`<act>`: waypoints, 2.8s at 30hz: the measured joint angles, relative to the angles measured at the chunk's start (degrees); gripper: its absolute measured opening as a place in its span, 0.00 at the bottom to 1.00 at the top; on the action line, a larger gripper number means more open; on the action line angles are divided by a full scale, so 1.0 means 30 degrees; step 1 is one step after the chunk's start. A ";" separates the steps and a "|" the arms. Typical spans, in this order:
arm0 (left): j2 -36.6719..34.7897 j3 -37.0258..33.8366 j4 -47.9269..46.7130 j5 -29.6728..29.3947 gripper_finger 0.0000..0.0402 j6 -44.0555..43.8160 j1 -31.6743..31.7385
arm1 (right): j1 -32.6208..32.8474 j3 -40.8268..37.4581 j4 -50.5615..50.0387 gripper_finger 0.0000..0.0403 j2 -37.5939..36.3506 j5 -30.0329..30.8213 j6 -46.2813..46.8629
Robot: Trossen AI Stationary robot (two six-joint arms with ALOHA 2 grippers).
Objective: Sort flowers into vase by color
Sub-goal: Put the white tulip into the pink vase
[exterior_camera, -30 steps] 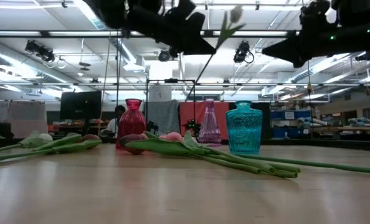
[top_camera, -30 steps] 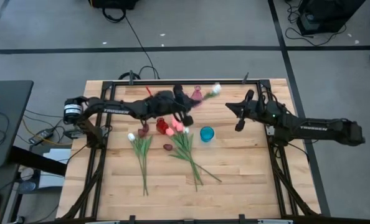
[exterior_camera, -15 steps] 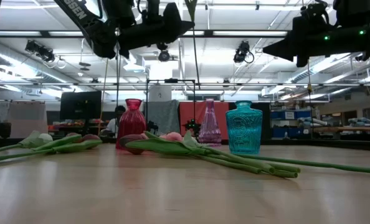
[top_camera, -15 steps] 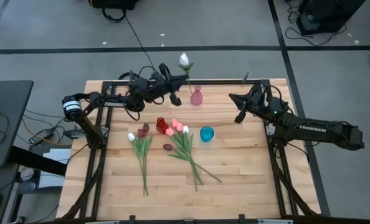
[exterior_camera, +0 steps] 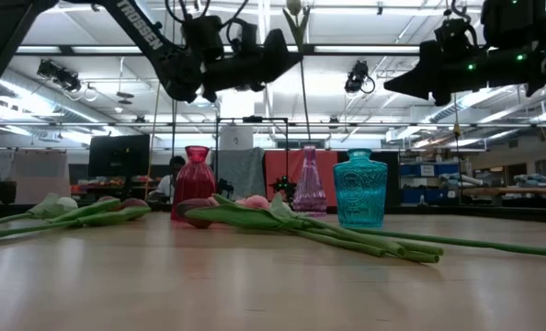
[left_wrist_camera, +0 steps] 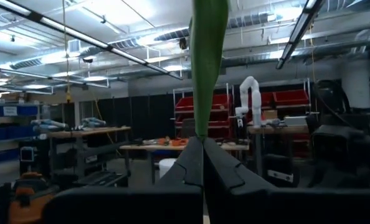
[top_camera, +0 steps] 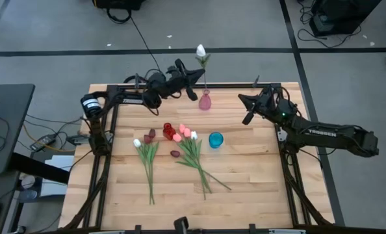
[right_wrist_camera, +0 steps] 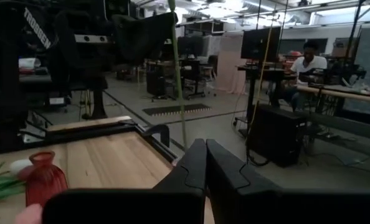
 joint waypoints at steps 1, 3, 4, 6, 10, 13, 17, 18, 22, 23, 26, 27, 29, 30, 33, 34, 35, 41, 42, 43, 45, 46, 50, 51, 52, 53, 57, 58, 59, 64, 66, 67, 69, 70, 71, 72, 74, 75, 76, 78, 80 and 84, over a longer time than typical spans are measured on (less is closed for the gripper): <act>0.0163 -0.0002 -0.0002 -0.0027 0.00 -0.0005 -0.0005 | -0.0023 0.0000 0.0009 0.03 0.0148 -0.0091 0.0000; 0.0514 -0.0002 0.0014 -0.0109 0.00 -0.0232 -0.0004 | -0.0018 0.0007 -0.0004 0.03 0.0402 -0.0114 -0.0017; 0.0681 -0.0002 -0.0044 -0.0149 0.00 -0.0481 0.0000 | -0.0023 0.0007 0.0011 0.03 0.0564 -0.0115 -0.0017; 0.0972 -0.0002 -0.0119 -0.0185 0.00 -0.1027 0.0008 | -0.0023 0.0007 0.0006 0.03 0.0798 -0.0114 -0.0024; 0.1117 -0.0002 -0.1884 -0.0258 0.02 -0.1316 0.0007 | -0.0016 0.0007 -0.0030 0.03 0.1129 -0.0114 -0.0339; 0.1117 -0.0005 -0.3529 -0.0266 0.05 -0.0923 0.0007 | -0.0017 0.0007 0.0015 0.03 0.1167 -0.0026 -0.0805; 0.1065 -0.0002 -0.5902 -0.0277 0.18 -0.1033 0.0029 | -0.0121 0.0007 0.0172 0.03 0.1159 -0.0021 -0.0891; 0.0998 -0.0002 -0.6592 -0.0318 0.23 -0.1063 0.0036 | -0.0181 0.0007 0.0151 0.03 0.1159 -0.0020 -0.0891; 0.0103 -0.0002 -0.9381 -0.0357 0.41 -0.0424 0.0036 | -0.0415 0.0007 -0.0106 0.03 0.1159 0.0027 -0.0884; -0.0276 -0.0002 -1.0291 -0.0366 0.45 -0.0181 0.0036 | -0.0474 0.0007 -0.0249 0.03 0.1155 0.0029 -0.0889; -0.1608 -0.0002 -1.3424 -0.0508 0.53 0.0674 0.0036 | -0.0621 0.0007 -0.0471 0.03 0.1101 0.0031 -0.0884; -0.2061 0.0004 -1.4357 -0.0605 0.55 0.0988 0.0036 | -0.0666 0.0007 -0.0508 0.03 0.1101 0.0031 -0.0884; -0.2913 0.0005 -1.6133 -0.0715 0.56 0.1489 -0.0069 | -0.0765 0.0006 -0.0504 0.03 0.1108 -0.0033 -0.0884; -0.3263 0.0005 -1.6853 -0.0887 0.57 0.1756 -0.0143 | -0.0814 0.0002 -0.0471 0.03 0.1101 -0.0095 -0.0884; -0.4241 0.0005 -1.9019 -0.1617 0.57 0.2424 -0.0442 | -0.0961 0.0007 -0.0427 0.03 0.1018 -0.0114 -0.0884; -0.4613 0.0005 -1.9695 -0.1957 0.57 0.2645 -0.0587 | -0.1007 0.0000 -0.0442 0.03 0.0984 -0.0114 -0.0883; -0.5069 0.0005 -2.0479 -0.2265 0.57 0.2728 -0.0715 | -0.1039 0.0004 -0.0463 0.03 0.0970 -0.0107 -0.0870; -0.7052 0.0013 -2.5013 -0.5009 0.57 0.2024 -0.3119 | -0.1149 0.0007 -0.0693 0.03 0.0897 -0.0117 -0.0847; -0.7153 0.0013 -2.5809 -0.5851 0.57 0.1683 -0.3840 | -0.1218 0.0002 -0.0661 0.03 0.0897 -0.0125 -0.0856; -0.7198 0.0013 -2.6748 -0.6663 0.57 0.1388 -0.4574 | -0.1294 0.0001 -0.0551 0.03 0.0898 -0.0137 -0.0871; -0.7196 0.0009 -2.8464 -0.8082 0.57 0.0665 -0.6068 | -0.1435 0.0007 -0.0222 0.03 0.0904 -0.0308 -0.0962; -0.7193 0.0005 -2.9256 -0.8545 0.57 0.0086 -0.6765 | -0.1529 0.0005 -0.0039 0.03 0.0904 -0.0555 -0.1094; -0.7181 0.0322 -3.2821 -0.8083 0.57 -0.3532 -0.8798 | -0.1756 0.0000 0.0618 0.03 0.0904 -0.1974 -0.1237; -0.7174 0.0682 -3.4019 -0.7732 0.57 -0.4701 -0.9136 | -0.1774 0.0007 0.0700 0.03 0.0904 -0.2273 -0.1241; -0.7176 0.1082 -3.5079 -0.7304 0.57 -0.6010 -0.9422 | -0.1777 0.0000 0.0717 0.03 0.0904 -0.2504 -0.1241; -0.7198 0.1461 -3.6019 -0.6764 0.57 -0.7314 -0.9697 | -0.1771 0.0007 0.0710 0.03 0.0904 -0.2614 -0.1240; -0.7199 0.2072 -3.8448 -0.3588 0.57 -1.2829 -1.1120 | -0.1738 0.0000 0.0486 0.03 0.0904 -0.2695 -0.0974; -0.7196 0.2086 -3.8656 -0.2903 0.57 -1.4220 -1.1619 | -0.1724 0.0000 0.0436 0.03 0.0904 -0.2862 -0.0869; -0.7196 0.2068 -3.8989 -0.2410 0.56 -1.5533 -1.2150 | -0.1720 0.0000 0.0426 0.03 0.0904 -0.3108 -0.0763; -0.7094 0.0967 -4.0872 -0.4065 0.51 -2.2278 -1.5002 | -0.1706 0.0000 0.0425 0.03 0.0904 -0.5580 0.0112; -0.7109 0.0363 -4.1505 -0.5178 0.50 -2.5143 -1.6179 | -0.1699 0.0000 0.0419 0.03 0.0904 -0.6516 0.0413; -0.7109 0.0024 -4.1813 -0.5489 0.50 -2.6473 -1.6706 | -0.1699 0.0000 0.0422 0.03 0.0904 -0.6895 0.0551; -0.7102 -0.0635 -4.2141 -0.5679 0.49 -2.8623 -1.7509 | -0.1699 0.0000 0.0411 0.03 0.0904 -0.7412 0.0746; -0.7105 -0.0969 -4.1993 -0.5829 0.49 -2.9642 -1.7752 | -0.1699 0.0000 0.0411 0.03 0.0904 -0.7589 0.0826; -0.7106 -0.1318 -4.1915 -0.5916 0.49 -3.0680 -1.7951 | -0.1690 0.0000 0.0411 0.03 0.0904 -0.7680 0.0843; -0.7102 -0.1733 -4.1929 -0.5906 0.49 -3.1702 -1.8119 | -0.1677 0.0000 0.0408 0.03 0.0904 -0.7761 0.0843; -0.7102 -0.2582 -4.1779 -0.5409 0.49 -3.3363 -1.8320 | -0.1677 0.0000 0.0397 0.03 0.0904 -0.7849 0.0848; -0.7102 -0.3007 -4.1398 -0.5138 0.49 -3.3932 -1.8401 | -0.1677 0.0000 0.0397 0.03 0.0904 -0.7921 0.0843; -0.7102 -0.3427 -4.1006 -0.4961 0.49 -3.4366 -1.8458 | -0.1677 0.0000 0.0391 0.03 0.0904 -0.7977 0.0843; -0.7102 -0.4237 -4.0419 -0.4987 0.49 -3.4928 -1.8467 | -0.1677 0.0000 0.0393 0.03 0.0904 -0.7983 0.0836; -0.7102 -0.4827 -3.9386 -0.5415 0.49 -3.5001 -1.8401 | -0.1677 0.0000 0.0386 0.03 0.0904 -0.7976 0.0828; -0.7102 -0.6031 -3.8192 -0.5465 0.47 -3.5006 -1.8229 | -0.1677 0.0000 0.0382 0.03 0.0904 -0.7983 0.0807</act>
